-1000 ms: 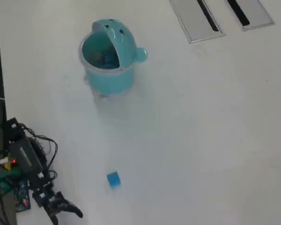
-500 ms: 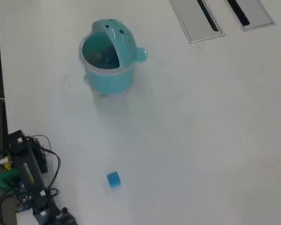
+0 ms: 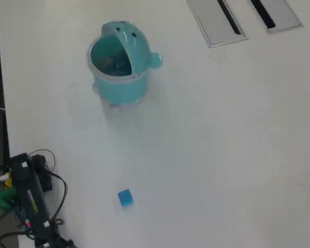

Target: Grasp RGB lego blocks and put them in the bin one by one.

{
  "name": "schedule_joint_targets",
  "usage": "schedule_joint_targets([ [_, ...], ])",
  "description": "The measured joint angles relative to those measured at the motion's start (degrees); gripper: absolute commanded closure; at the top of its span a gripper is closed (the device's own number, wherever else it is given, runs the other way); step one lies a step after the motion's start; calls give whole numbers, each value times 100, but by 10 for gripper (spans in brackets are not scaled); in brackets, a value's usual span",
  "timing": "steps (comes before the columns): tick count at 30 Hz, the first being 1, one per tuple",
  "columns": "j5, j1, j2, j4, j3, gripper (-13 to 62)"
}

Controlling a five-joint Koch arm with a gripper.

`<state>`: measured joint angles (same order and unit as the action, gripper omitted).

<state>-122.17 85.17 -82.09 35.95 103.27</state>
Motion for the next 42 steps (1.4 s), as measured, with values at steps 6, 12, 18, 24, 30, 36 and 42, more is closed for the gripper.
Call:
schedule_joint_targets([
  [6,-9,0,35,158,0,160],
  [12,-53,0,299,158,0,160],
  [18,-53,0,642,158,0,179],
  [24,176,-44,668,149,0,171],
  [30,958,-53,668,149,0,216],
  [36,1169,-79,659,141,0,345],
  [42,1169,-149,659,123,0,345],
])
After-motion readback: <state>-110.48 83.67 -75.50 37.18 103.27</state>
